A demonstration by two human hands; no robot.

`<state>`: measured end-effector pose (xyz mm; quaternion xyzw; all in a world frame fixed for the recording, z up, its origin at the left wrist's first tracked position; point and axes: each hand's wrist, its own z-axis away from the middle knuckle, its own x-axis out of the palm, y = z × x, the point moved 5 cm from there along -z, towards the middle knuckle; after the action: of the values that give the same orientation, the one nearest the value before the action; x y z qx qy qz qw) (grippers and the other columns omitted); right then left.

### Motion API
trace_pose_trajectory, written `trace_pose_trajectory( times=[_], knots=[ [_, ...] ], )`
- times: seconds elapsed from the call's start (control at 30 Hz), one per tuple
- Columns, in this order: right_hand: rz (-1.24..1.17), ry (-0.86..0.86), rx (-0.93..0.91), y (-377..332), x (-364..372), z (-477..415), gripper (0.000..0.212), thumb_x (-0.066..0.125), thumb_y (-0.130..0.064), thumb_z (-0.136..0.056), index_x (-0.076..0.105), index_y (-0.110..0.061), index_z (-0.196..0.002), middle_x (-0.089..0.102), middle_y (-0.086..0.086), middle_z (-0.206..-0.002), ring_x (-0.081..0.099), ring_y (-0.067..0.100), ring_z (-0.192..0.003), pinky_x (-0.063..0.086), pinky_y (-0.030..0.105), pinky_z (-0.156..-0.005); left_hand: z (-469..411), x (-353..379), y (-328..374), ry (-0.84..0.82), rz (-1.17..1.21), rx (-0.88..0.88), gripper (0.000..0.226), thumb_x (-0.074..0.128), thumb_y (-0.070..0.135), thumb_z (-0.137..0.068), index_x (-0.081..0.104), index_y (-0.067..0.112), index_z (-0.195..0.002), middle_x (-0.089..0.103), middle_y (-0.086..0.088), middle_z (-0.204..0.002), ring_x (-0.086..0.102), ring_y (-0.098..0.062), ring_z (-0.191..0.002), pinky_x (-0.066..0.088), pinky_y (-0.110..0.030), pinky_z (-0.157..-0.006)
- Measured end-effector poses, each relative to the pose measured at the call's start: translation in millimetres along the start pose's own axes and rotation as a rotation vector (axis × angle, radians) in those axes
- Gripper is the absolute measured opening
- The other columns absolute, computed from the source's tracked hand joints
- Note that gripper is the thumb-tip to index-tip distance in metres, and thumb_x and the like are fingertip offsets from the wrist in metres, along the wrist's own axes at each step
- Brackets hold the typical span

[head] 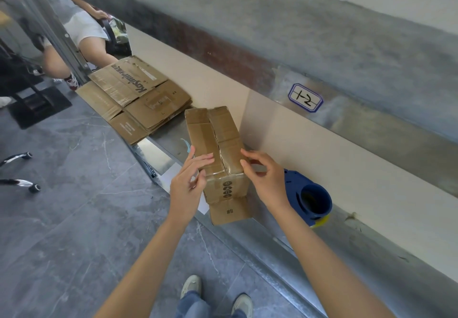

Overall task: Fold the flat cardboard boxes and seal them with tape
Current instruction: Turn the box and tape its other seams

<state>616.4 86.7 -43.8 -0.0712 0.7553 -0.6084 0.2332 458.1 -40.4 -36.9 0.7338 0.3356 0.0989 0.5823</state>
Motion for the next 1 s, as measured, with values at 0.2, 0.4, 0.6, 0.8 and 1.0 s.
trace_pose_trajectory(
  times=[0.2,0.4,0.6,0.8,1.0],
  knots=[
    [0.110,-0.134,-0.036,-8,-5,-5,0.040,0.071,-0.068,-0.071,0.063,-0.056,-0.109,0.062,-0.024,-0.117,0.061,0.004,-0.106,0.057,0.043,-0.086,0,-4,-4,-0.086,0.026,-0.058,0.024,0.065,0.016,-0.094,0.069,0.015,-0.117,0.062,0.011,-0.134,0.023,-0.005,-0.148,0.060,-0.048,-0.081],
    [0.337,-0.477,-0.109,-16,-27,-23,0.078,0.076,-0.071,-0.055,0.053,-0.058,-0.129,0.058,-0.029,-0.129,0.052,-0.004,-0.120,0.052,0.033,-0.094,-7,-15,-7,-0.265,-0.036,-0.065,0.057,0.082,0.027,-0.075,0.063,0.025,-0.129,0.055,0.020,-0.140,0.016,-0.001,-0.149,0.053,-0.034,-0.095],
    [0.297,-0.347,-0.123,-14,-23,-15,0.065,0.084,-0.041,-0.071,0.057,-0.047,-0.129,0.066,-0.016,-0.123,0.058,0.003,-0.114,0.053,0.038,-0.094,-2,-10,-6,-0.159,-0.027,-0.039,0.050,0.081,0.018,-0.077,0.066,0.018,-0.125,0.060,0.015,-0.136,0.021,-0.002,-0.148,0.051,-0.026,-0.093],
    [0.279,-0.257,0.077,-3,10,26,0.075,0.054,-0.024,-0.101,0.004,-0.043,-0.153,0.067,-0.001,-0.124,0.064,0.008,-0.103,0.050,0.026,-0.093,0,-9,-6,-0.170,-0.001,-0.070,0.050,0.082,0.016,-0.077,0.066,0.019,-0.125,0.059,0.017,-0.136,0.020,-0.001,-0.148,0.054,-0.037,-0.095],
    [0.145,-0.368,0.090,-14,11,17,0.075,0.049,-0.023,-0.103,-0.003,-0.037,-0.156,0.022,-0.009,-0.163,0.025,0.005,-0.146,0.024,0.027,-0.118,-4,-10,-4,-0.191,-0.029,-0.047,0.051,0.082,0.019,-0.078,0.065,0.020,-0.126,0.056,0.020,-0.139,0.017,0.001,-0.148,0.047,-0.017,-0.095]
  ],
)
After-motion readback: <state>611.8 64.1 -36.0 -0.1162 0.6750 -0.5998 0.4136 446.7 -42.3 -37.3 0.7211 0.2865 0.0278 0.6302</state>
